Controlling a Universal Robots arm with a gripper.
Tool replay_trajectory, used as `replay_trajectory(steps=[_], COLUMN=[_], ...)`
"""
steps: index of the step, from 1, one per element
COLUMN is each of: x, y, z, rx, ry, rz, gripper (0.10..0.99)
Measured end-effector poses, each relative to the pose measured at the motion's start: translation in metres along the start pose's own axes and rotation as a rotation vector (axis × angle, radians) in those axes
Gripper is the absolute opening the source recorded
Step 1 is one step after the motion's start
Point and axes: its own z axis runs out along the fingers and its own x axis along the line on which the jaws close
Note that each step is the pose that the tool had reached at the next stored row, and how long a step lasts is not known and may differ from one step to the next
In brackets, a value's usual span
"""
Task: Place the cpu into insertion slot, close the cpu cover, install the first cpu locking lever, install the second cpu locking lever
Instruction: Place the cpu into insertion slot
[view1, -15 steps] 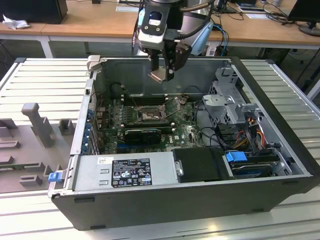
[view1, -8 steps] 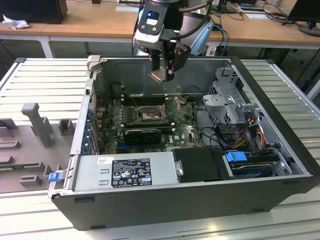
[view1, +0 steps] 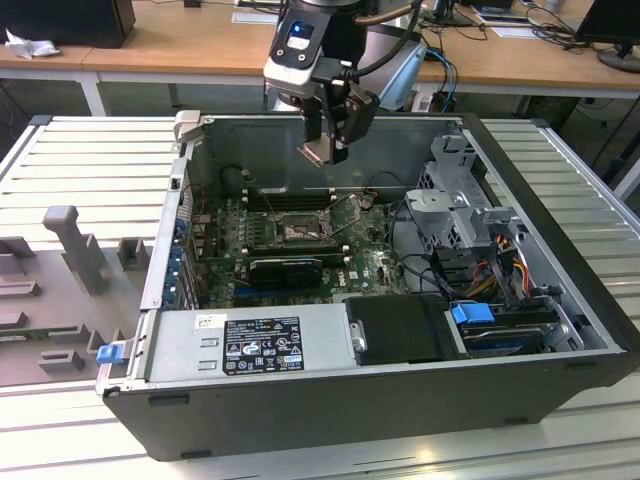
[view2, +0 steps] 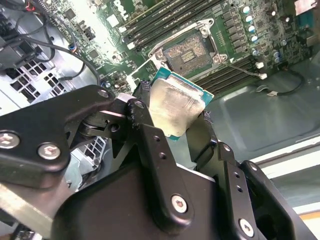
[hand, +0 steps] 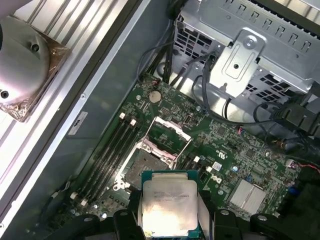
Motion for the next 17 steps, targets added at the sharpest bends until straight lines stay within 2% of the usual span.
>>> replay_trajectory(steps=[3,8,11,17], x=[0.0000,0.0000,0.0015,0.0015], y=[0.0000,-0.0003,-0.0028,-0.0034], z=[0.0003,0.0016,0.0018,0.0045], rx=[-0.001,-0.003,-0.003,-0.003], ry=[-0.0031,-0.0125,-0.0145,-0.0166], rz=[0.036,0.138,0.161,0.191], gripper=[0.533,0.533,0.533,0.533])
